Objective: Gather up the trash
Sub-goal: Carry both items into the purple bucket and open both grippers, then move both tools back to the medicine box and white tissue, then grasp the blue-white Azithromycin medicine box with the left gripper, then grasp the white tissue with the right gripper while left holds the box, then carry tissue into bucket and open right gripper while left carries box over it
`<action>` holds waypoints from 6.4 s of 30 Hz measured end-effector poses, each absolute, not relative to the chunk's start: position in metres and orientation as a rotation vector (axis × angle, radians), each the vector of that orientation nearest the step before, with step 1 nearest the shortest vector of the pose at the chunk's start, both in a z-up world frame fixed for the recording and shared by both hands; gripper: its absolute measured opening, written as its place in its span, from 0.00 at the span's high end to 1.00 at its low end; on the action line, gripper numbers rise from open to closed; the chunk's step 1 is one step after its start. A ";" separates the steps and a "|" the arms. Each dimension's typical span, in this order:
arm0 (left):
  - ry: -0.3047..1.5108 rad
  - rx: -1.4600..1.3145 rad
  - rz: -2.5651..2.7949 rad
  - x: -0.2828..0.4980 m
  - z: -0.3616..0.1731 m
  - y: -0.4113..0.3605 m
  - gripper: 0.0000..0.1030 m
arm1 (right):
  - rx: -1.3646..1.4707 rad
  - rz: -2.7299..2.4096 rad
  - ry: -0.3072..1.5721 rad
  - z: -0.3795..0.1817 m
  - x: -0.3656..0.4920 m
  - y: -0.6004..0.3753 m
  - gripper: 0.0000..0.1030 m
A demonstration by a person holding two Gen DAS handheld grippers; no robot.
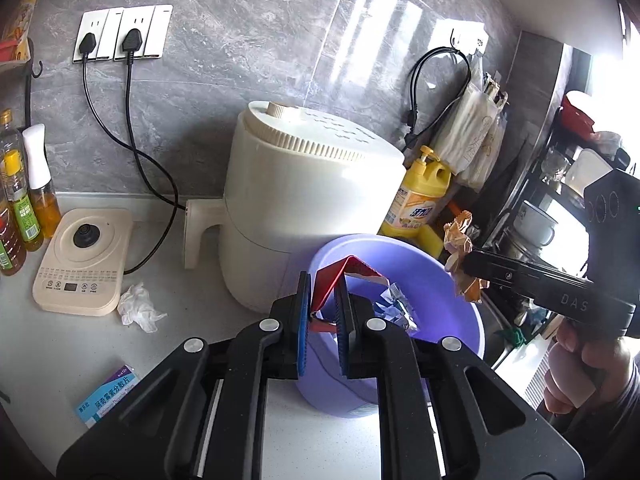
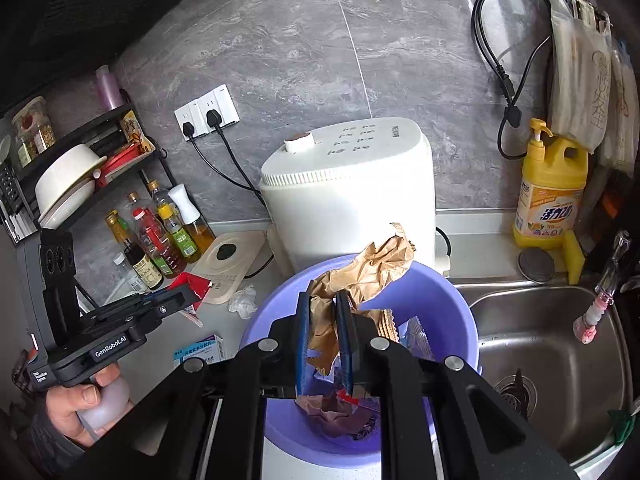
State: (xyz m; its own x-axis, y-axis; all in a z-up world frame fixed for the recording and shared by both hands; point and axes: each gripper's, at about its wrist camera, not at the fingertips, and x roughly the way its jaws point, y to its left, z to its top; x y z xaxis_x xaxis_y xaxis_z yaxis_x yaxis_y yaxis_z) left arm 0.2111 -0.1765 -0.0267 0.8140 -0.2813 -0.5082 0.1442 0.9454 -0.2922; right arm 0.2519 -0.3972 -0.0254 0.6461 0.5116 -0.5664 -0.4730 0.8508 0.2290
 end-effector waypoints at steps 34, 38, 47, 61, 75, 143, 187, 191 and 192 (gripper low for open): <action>0.664 -0.138 -0.016 0.226 -0.022 -0.276 0.31 | 0.193 0.637 0.673 -0.058 0.260 -0.541 0.47; 0.674 -0.129 0.074 0.203 -0.018 -0.273 0.19 | 0.202 0.707 0.688 -0.062 0.262 -0.540 0.47; 0.663 -0.132 0.193 0.157 -0.015 -0.237 0.06 | 0.186 0.788 0.701 -0.064 0.260 -0.509 0.35; 0.632 -0.113 0.134 0.130 -0.016 -0.120 0.06 | 0.168 0.588 0.652 -0.055 0.211 -0.435 0.07; 0.666 -0.201 0.073 0.091 -0.051 -0.002 0.06 | 0.143 0.524 0.670 -0.074 0.165 -0.308 0.07; 0.729 -0.343 0.181 0.133 -0.139 0.096 0.37 | -0.162 0.649 0.867 -0.153 0.263 -0.115 0.19; 0.674 -0.410 0.232 0.143 -0.127 0.101 0.37 | -0.277 0.813 0.916 -0.192 0.310 -0.061 0.86; 0.652 -0.374 0.201 0.135 -0.111 0.087 0.37 | -0.252 0.835 0.879 -0.166 0.289 -0.070 0.86; 0.652 -0.367 0.196 0.134 -0.108 0.084 0.37 | -0.244 0.838 0.870 -0.161 0.284 -0.073 0.86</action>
